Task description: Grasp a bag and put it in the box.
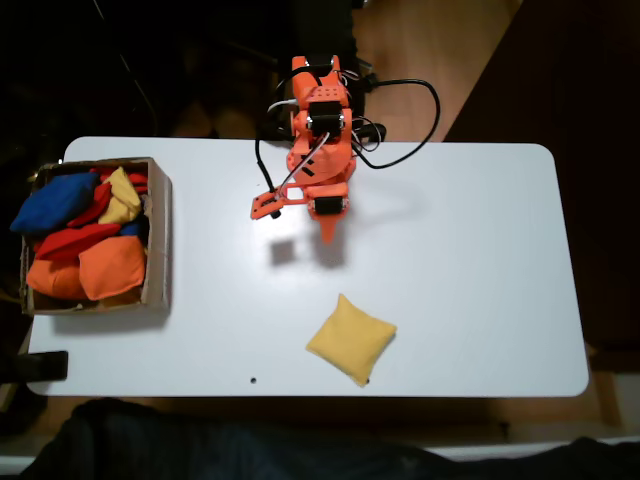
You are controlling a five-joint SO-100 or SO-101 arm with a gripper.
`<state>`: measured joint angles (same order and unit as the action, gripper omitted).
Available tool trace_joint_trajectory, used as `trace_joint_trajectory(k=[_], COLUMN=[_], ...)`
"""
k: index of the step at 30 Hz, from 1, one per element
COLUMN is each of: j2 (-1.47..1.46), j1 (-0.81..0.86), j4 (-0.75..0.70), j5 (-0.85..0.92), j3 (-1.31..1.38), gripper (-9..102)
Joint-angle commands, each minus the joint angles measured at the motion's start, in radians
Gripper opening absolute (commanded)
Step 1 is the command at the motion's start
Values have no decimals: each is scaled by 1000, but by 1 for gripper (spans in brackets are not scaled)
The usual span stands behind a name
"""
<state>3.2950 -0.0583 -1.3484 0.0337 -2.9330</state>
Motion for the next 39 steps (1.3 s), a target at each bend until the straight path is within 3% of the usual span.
trace_joint_trajectory(k=[1,39], j2=[2,3], j1=[2,12], j4=[-3,-5], j5=[-2,-5], j3=[3,5], gripper=[0,0])
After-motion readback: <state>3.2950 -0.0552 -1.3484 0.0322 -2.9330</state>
